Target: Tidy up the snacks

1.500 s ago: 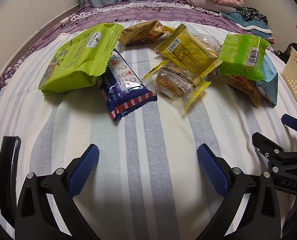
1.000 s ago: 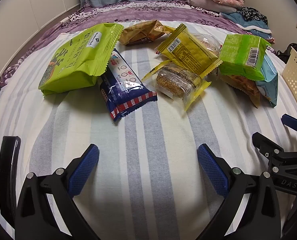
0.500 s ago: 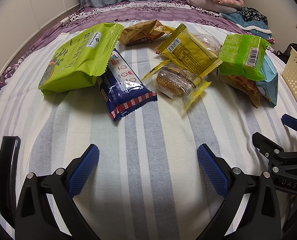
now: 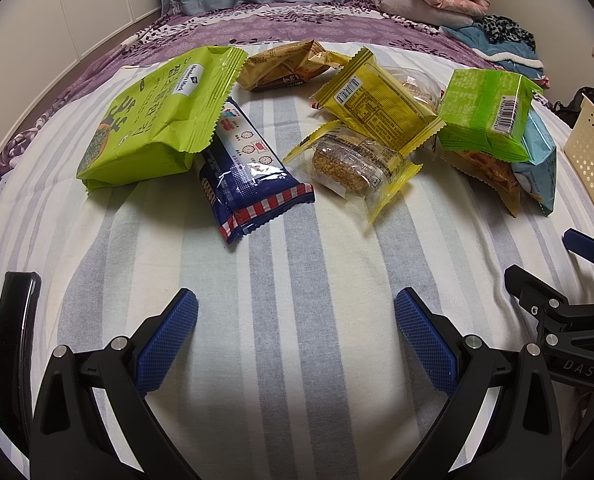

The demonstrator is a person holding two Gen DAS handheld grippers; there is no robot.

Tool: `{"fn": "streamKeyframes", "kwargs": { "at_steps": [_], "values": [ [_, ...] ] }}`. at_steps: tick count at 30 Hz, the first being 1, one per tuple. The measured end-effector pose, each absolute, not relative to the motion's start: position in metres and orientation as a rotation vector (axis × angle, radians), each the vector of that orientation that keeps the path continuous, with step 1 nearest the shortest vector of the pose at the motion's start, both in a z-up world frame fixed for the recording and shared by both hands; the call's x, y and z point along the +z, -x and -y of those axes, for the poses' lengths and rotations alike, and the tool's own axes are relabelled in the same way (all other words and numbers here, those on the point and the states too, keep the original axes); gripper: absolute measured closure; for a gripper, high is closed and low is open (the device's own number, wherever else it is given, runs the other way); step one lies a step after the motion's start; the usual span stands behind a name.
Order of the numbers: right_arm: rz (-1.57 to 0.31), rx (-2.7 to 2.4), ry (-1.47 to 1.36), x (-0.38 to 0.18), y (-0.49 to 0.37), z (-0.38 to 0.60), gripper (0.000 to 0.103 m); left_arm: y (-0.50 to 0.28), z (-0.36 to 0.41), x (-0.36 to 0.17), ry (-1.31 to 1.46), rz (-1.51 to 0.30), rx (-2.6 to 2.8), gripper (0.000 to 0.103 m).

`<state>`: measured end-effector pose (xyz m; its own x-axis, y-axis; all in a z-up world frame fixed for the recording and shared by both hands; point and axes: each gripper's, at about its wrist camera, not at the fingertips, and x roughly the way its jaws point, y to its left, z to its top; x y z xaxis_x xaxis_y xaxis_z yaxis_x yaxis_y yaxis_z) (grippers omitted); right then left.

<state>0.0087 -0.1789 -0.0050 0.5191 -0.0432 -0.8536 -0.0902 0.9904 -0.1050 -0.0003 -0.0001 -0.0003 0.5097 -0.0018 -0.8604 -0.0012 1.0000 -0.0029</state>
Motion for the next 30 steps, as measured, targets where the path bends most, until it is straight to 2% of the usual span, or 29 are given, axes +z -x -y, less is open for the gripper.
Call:
{"fn": "streamKeyframes", "kwargs": {
  "at_steps": [30],
  "values": [
    [-1.027,0.027,0.145,-0.0034,-0.0054,0.1772,0.005,-0.0032,0.0014,0.0024,0.001,-1.038,0.001,0.002]
  ]
}}
